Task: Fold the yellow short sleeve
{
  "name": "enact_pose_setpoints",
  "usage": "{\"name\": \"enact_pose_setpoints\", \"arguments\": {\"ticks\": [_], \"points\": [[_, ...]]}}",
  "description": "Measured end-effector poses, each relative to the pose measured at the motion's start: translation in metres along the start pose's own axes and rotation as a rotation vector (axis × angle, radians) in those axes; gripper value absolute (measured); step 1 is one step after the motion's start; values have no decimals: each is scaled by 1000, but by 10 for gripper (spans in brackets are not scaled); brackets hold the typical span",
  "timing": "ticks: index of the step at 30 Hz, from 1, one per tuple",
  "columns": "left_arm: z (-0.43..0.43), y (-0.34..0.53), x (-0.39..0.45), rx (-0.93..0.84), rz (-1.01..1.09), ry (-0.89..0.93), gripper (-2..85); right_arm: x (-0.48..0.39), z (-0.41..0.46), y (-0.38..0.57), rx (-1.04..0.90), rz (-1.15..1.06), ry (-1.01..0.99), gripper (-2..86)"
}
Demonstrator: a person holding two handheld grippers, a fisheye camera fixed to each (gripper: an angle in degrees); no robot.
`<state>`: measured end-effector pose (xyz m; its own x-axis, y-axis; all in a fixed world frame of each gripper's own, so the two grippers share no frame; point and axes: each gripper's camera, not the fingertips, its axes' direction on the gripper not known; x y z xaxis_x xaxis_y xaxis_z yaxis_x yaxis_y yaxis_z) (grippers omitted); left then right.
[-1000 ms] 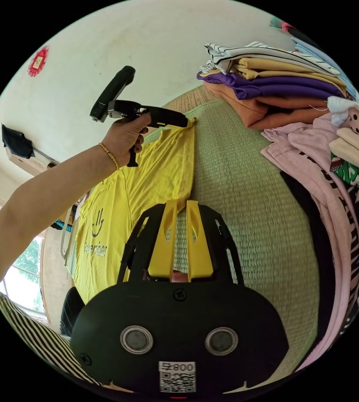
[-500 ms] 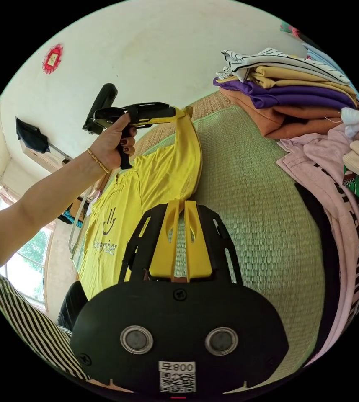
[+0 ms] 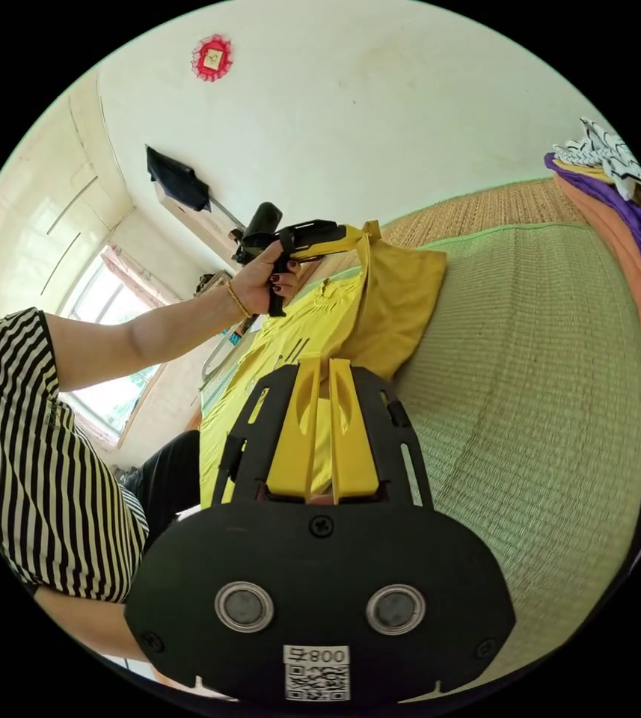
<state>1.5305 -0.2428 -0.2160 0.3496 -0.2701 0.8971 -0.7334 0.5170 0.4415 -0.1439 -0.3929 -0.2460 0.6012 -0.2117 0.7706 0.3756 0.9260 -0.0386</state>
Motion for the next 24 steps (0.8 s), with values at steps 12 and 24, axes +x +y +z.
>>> {"name": "enact_pose_setpoints", "arguments": {"ticks": [12, 24], "points": [[-25, 53, -114, 24, -117, 15, 18, -17, 77, -25, -153, -40, -34, 20], [-42, 81, -178, 68, -195, 6, 48, -23, 134, -42, -262, -25, -7, 24]]}}
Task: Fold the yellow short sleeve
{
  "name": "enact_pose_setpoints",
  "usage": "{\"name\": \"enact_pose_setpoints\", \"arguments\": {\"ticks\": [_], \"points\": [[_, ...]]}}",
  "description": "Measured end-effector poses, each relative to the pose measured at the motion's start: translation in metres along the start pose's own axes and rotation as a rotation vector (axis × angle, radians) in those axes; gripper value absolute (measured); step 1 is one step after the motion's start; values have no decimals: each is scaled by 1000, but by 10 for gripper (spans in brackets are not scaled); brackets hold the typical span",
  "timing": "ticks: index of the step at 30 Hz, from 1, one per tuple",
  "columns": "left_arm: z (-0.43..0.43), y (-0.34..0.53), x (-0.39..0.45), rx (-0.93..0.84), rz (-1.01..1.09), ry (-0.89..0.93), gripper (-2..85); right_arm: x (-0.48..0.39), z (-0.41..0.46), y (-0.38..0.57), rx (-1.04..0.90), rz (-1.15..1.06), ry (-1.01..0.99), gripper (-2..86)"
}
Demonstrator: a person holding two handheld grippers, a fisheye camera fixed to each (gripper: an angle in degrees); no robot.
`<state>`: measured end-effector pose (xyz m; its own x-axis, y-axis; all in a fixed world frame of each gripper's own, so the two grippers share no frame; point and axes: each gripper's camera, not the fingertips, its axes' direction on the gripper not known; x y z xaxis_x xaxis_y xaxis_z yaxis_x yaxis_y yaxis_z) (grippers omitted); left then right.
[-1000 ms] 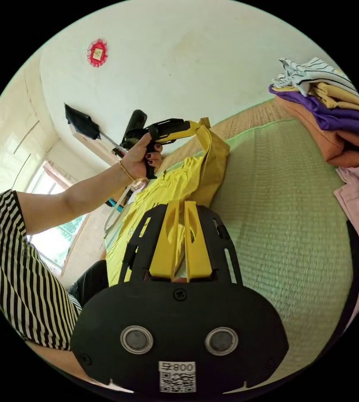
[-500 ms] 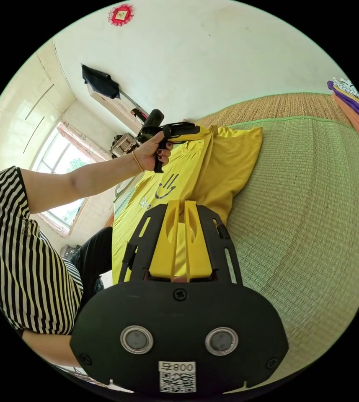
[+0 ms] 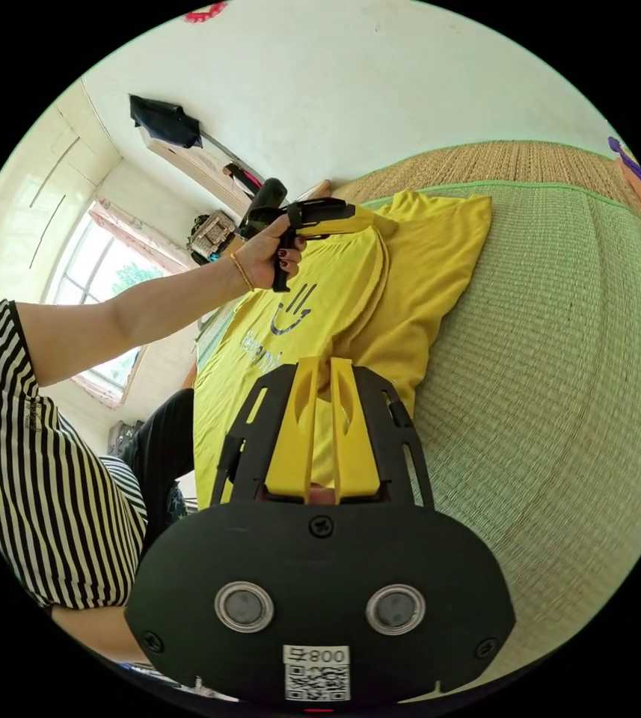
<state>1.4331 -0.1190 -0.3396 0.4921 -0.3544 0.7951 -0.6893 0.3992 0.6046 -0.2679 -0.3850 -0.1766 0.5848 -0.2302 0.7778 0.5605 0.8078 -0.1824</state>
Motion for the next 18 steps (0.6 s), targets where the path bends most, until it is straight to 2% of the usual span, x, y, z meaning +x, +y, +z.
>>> {"name": "enact_pose_setpoints", "arguments": {"ticks": [4, 11, 18], "points": [[-6, 7, -4, 27, -7, 39, 54, -2, 15, -9, -46, -19, -51, 24], [10, 4, 42, -9, 136, 38, 55, -11, 32, -19, -128, -61, -53, 19], [61, -25, 73, -110, 189, 1, 40, 0, -4, -13, 46, -12, -68, 5]]}}
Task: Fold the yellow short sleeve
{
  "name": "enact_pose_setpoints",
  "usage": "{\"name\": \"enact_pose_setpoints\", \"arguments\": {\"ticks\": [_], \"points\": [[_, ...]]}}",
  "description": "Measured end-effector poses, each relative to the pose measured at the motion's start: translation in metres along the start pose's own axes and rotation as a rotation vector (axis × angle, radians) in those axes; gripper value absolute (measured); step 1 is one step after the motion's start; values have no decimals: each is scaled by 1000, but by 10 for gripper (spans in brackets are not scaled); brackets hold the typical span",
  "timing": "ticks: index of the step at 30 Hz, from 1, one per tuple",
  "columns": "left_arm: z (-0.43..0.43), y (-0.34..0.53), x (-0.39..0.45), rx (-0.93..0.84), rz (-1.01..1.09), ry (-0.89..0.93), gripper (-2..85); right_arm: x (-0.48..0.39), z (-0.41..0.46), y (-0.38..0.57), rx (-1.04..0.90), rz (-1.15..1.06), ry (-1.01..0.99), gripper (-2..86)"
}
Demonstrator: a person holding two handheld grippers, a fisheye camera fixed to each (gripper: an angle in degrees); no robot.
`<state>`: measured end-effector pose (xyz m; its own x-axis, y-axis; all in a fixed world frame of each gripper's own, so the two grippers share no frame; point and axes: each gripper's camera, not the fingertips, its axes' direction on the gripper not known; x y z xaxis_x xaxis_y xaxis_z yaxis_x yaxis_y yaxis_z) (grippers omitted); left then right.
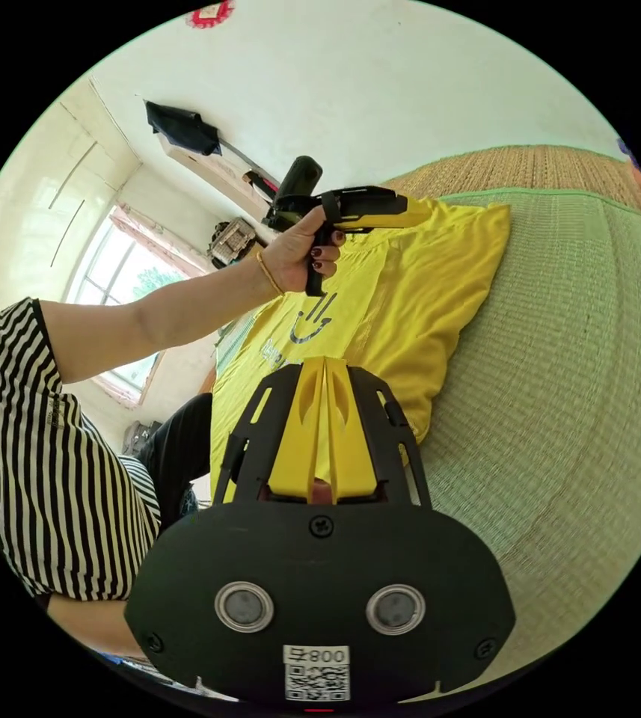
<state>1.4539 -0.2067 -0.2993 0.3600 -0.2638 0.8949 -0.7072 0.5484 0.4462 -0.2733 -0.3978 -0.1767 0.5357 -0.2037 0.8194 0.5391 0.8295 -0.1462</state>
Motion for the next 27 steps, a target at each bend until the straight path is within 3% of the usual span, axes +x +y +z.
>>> {"name": "enact_pose_setpoints", "arguments": {"ticks": [8, 27], "points": [[82, -49, 55, -170, 145, -202, 8, 21, -13, 8, 12, 163, 191, 1], [86, -59, 111, -102, 148, -170, 3, 17, -29, 7, -46, 149, 277, 2]]}}
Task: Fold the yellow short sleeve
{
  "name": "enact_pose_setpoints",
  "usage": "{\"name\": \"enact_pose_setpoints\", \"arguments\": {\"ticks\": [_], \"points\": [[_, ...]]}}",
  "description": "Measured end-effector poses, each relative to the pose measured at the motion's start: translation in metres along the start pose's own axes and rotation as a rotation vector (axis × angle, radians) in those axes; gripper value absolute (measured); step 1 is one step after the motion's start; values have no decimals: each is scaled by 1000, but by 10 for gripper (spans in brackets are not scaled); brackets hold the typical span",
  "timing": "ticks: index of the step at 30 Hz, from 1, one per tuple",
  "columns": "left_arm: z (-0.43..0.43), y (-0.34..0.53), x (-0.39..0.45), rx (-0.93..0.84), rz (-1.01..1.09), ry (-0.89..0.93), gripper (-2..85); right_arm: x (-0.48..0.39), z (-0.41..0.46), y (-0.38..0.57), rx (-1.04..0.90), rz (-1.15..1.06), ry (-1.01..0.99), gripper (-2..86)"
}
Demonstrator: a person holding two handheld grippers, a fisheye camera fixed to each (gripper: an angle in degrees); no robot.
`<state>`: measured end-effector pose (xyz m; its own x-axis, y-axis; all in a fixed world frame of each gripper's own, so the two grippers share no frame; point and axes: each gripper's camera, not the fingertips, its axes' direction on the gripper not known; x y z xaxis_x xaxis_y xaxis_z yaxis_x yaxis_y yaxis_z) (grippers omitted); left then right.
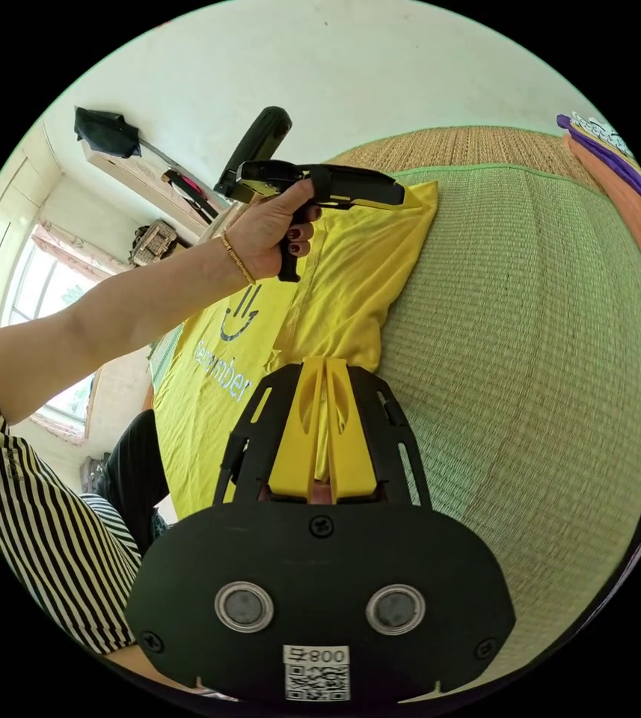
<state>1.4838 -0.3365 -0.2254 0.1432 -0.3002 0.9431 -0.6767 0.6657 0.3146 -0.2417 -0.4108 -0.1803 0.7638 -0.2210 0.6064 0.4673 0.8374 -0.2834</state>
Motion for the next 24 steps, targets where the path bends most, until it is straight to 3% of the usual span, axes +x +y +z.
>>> {"name": "enact_pose_setpoints", "arguments": {"ticks": [7, 15, 24], "points": [[-25, 31, 47, 17, 90, 85, 3, -3, -25, 4, 51, -47, 2, 11], [1, 100, 70, -169, 72, 49, 3, 10, -30, 7, 1, -19, 37, 31], [-4, 33, 84, -16, 104, -50, 3, 16, -45, 6, -18, -22, 62, 27]]}}
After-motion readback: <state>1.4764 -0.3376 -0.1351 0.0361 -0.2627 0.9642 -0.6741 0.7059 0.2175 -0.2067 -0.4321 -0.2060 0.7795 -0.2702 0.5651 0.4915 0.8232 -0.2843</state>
